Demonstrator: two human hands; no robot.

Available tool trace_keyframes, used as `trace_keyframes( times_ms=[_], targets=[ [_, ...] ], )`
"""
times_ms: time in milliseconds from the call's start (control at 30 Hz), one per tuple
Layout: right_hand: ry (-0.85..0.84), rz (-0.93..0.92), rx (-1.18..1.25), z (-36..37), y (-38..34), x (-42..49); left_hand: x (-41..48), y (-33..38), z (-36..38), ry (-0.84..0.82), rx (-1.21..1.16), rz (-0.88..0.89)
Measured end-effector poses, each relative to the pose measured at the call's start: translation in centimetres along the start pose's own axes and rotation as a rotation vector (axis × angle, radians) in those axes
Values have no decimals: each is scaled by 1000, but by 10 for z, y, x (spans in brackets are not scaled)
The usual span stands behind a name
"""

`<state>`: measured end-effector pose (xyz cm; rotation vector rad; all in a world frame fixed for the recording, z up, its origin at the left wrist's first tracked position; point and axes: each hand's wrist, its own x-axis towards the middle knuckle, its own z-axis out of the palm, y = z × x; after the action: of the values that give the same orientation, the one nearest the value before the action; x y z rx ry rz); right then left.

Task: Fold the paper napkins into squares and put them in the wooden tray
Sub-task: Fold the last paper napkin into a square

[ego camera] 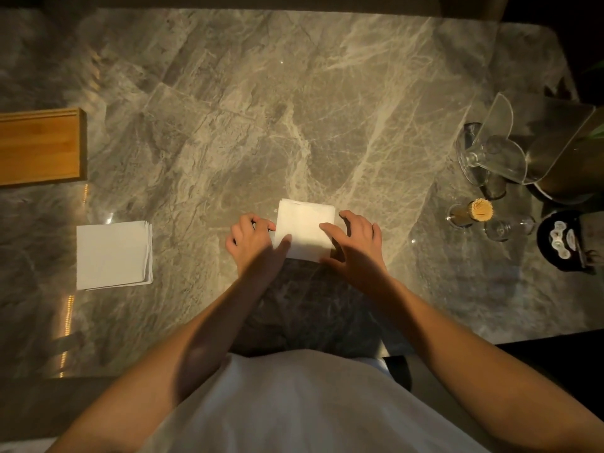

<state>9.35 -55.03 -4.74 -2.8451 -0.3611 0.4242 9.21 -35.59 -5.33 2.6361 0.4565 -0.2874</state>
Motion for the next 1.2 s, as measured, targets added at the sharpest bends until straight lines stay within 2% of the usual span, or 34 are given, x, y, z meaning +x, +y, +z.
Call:
trace_keyframes(
  times_ms=[300, 567, 700, 767, 867, 967, 1067, 1200],
  targets=[
    [-4, -6, 8, 3, 3, -2, -6, 17, -1, -70, -112, -102],
    [-50, 13, 57, 3, 3, 0, -4, 21, -12, -151, -585, -339],
    [-75, 7, 110, 1, 2, 1, -2, 13, -20, -246, -732, -324],
    [-37, 39, 224, -2, -3, 2, -3, 6, -24, -253, -830, -289],
    [19, 91, 521, -7, -25, 6, -2, -9, -37, -264, -972, -252],
    [-35, 145, 794, -7, -65, 12, 1, -34, -58, -271, -1055, -238],
    [-68, 294, 1096, -3, -113, 22, 5, -68, -83, -260, -1093, -209],
    [-199, 295, 1212, 4, -172, 36, 9, -121, -114, -326, -1141, -197]
  ],
)
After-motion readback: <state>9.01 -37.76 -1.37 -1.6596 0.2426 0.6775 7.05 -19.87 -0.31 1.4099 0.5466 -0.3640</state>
